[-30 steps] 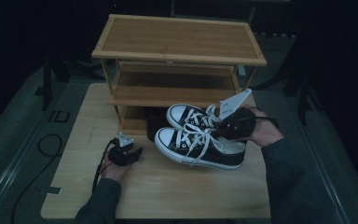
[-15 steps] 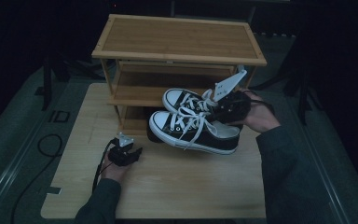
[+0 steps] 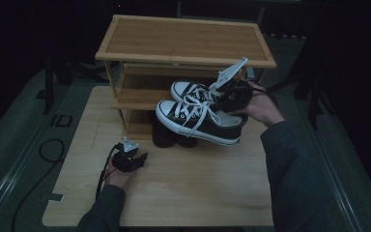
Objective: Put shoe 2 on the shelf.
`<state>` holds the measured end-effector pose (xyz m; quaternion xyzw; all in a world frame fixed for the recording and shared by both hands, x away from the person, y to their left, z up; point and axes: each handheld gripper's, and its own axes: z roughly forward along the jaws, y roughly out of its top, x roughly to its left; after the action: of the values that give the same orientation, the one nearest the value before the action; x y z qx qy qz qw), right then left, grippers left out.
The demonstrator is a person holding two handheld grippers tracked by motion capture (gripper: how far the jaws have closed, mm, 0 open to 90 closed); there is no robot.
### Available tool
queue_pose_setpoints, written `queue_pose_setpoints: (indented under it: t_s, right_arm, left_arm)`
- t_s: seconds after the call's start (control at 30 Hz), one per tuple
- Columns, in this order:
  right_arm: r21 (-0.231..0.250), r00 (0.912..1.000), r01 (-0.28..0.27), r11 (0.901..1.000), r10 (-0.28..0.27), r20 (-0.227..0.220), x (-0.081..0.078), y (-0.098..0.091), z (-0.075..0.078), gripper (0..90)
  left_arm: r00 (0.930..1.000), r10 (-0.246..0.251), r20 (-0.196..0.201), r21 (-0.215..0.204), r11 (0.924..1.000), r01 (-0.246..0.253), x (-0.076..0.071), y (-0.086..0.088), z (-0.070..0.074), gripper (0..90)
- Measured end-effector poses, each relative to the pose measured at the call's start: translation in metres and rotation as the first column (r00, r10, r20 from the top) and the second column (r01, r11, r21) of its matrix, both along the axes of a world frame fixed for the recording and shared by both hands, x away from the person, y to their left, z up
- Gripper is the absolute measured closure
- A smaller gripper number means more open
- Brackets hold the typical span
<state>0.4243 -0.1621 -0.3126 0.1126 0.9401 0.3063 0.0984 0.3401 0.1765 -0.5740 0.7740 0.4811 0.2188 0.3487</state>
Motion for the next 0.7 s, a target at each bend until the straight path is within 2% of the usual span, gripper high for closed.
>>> queue_pose_setpoints:
  t_s: [0.13,0.2,0.37,0.6,0.7]
  right_arm:
    - [0.007,0.9994,0.033,0.9994,-0.033,0.0,0.008,0.002,-0.002,85.5]
    - [-0.004,0.9986,0.053,0.9986,-0.053,0.007,0.013,0.004,-0.003,85.5]
    - [-0.003,0.9938,0.11,0.9939,-0.11,0.017,0.018,0.007,-0.006,85.4]
    - [0.019,0.9821,0.185,0.9826,-0.185,0.034,0.017,0.012,-0.008,85.4]
    - [0.019,0.9733,0.223,0.9747,-0.223,0.053,0.017,0.014,-0.009,85.4]
  left_arm:
    - [1.0,0.0,0.0,0.0,1.0,0.0,0.0,0.0,0.0,53.7]
    - [1.0,0.0,0.0,0.0,1.0,0.0,0.0,0.0,0.0,53.7]
    - [1.0,0.0,0.0,0.0,1.0,0.0,0.0,0.0,0.0,53.7]
    - [1.0,0.0,0.0,0.0,1.0,0.0,0.0,0.0,0.0,53.7]
    - [1.0,0.001,0.0,0.001,1.0,-0.001,0.0,0.0,0.0,53.7]
